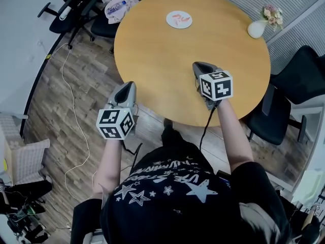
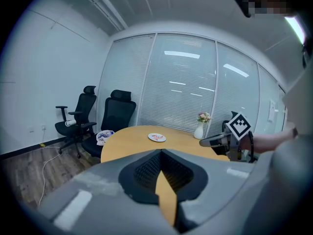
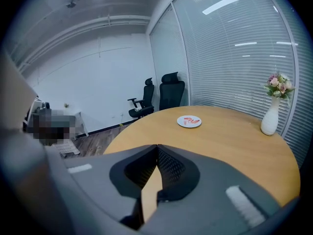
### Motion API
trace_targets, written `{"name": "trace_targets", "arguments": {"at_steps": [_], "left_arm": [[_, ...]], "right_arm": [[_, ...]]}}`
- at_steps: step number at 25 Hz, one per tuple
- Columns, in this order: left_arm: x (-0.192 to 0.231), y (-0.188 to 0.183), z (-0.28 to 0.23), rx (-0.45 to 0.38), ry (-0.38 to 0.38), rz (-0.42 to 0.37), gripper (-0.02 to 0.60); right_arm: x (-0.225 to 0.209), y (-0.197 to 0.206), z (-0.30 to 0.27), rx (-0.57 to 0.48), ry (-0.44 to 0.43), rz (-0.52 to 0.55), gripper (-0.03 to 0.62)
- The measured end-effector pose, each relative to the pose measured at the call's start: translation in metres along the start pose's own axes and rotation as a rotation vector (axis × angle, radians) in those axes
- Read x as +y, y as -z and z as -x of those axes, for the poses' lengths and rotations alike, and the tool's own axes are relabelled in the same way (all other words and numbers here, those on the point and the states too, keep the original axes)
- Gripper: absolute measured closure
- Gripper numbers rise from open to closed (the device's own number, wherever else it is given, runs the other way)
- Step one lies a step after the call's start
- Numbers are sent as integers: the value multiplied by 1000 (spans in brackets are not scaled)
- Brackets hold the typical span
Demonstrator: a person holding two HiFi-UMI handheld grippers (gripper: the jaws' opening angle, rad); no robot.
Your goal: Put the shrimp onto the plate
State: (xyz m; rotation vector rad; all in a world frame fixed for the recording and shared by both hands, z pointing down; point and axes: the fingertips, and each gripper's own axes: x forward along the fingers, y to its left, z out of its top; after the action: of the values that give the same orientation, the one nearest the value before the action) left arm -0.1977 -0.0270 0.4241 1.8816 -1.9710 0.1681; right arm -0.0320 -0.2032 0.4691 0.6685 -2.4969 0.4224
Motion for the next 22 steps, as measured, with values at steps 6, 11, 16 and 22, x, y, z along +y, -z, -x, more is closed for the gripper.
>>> {"name": "trace_targets", "arguments": {"at_steps": [6,11,16,22], "left_arm": [[-14,28,48,-7,-14,14,580],[-29,41,88,-38,-25,18,580],[-49,54,126,-55,-27,3,580],[-71,72,173,-71,-44,4,580]], "right_arm": [[41,20,26,-14,-28,9,591],[68,39,56,-25,-34,25,591],[88,55,91,-56,-33,20,591],[111,79,134,-71,-28,24,592]]}}
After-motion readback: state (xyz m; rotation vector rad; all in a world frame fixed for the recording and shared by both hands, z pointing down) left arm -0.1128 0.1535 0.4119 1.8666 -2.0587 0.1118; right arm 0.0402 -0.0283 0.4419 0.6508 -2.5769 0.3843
